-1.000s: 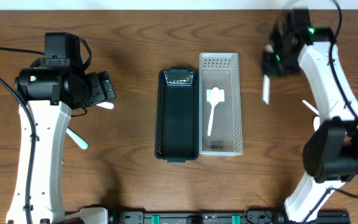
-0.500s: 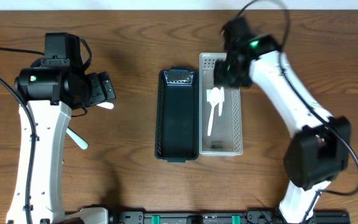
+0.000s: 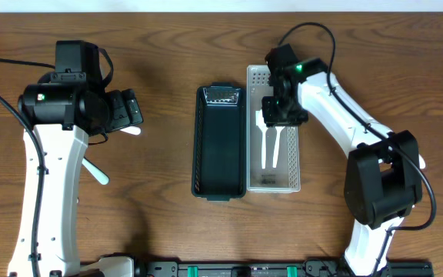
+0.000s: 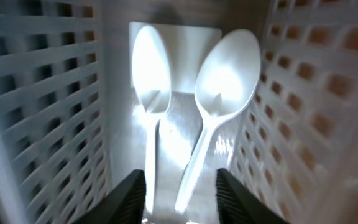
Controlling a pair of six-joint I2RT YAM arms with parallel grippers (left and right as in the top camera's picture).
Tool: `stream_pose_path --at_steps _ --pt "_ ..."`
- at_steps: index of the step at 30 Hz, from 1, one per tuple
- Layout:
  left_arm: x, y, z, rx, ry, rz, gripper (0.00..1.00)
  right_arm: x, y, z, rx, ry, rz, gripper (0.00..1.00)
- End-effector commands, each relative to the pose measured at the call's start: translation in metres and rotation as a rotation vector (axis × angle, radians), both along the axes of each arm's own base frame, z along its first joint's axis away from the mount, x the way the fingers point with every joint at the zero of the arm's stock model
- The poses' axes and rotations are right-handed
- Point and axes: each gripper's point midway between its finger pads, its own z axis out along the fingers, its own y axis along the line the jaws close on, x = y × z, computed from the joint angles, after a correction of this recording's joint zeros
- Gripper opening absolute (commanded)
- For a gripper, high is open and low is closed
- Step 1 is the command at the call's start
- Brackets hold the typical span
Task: Pack container
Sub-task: 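Place the second spoon in the white basket with the right gripper, then return the right gripper to the spoons and grasp a third spoon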
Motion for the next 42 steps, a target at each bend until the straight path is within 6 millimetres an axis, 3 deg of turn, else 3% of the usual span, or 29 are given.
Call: stream_pose_path --at_steps 1,4,5,7,9,11,15,21,25,28,30,32,37,42 --pt "-0.001 0.003 -0.001 0.016 0.009 -0.006 0.98 0.034 -0.005 0.066 0.015 -0.158 0.109 0.43" --pt "-0.001 0.003 -0.001 0.016 0.009 -0.006 0.98 0.051 -0.036 0.126 -0.043 -0.268 0.089 0.55" --pt "-0.001 0.003 -0.001 0.016 0.009 -0.006 0.98 0.054 -0.055 0.151 -0.079 -0.312 0.067 0.61" --pt "-0.001 0.003 -0.001 0.016 0.009 -0.007 0.98 0.054 -0.089 0.185 -0.128 -0.368 0.023 0.64" --pt "-0.001 0.003 -0.001 0.016 0.009 -0.007 0.98 0.046 -0.121 0.207 -0.163 -0.391 -0.040 0.66" --pt "0.000 0.003 -0.001 0.016 0.008 -0.007 0.98 0.031 -0.146 0.216 -0.166 -0.374 -0.109 0.67" --pt "0.000 0.003 -0.001 0.016 0.008 -0.006 0.98 -0.024 -0.189 0.219 -0.198 -0.237 -0.310 0.67" --pt "0.000 0.003 -0.001 0.016 0.005 -0.006 0.98 -0.083 -0.203 0.235 -0.188 -0.261 -0.363 0.70" --pt "0.000 0.003 -0.001 0.016 0.005 -0.007 0.98 -0.143 -0.204 0.229 -0.190 -0.264 -0.387 0.73" --pt "0.000 0.003 -0.001 0.016 0.004 -0.006 0.98 -0.183 -0.206 0.212 -0.194 -0.270 -0.416 0.89" --pt "0.000 0.003 -0.001 0.016 0.005 -0.006 0.98 -0.194 -0.207 0.199 -0.198 -0.292 -0.412 0.99" --pt "0.000 0.003 -0.001 0.016 0.005 -0.006 0.98 -0.192 -0.209 0.184 -0.206 -0.338 -0.383 0.99" --pt "0.000 0.003 -0.001 0.016 0.005 -0.006 0.98 -0.166 -0.221 0.145 -0.237 -0.371 -0.331 0.99" --pt "0.000 0.003 -0.001 0.016 0.005 -0.006 0.98 -0.144 -0.261 0.098 -0.262 -0.251 -0.317 0.99"
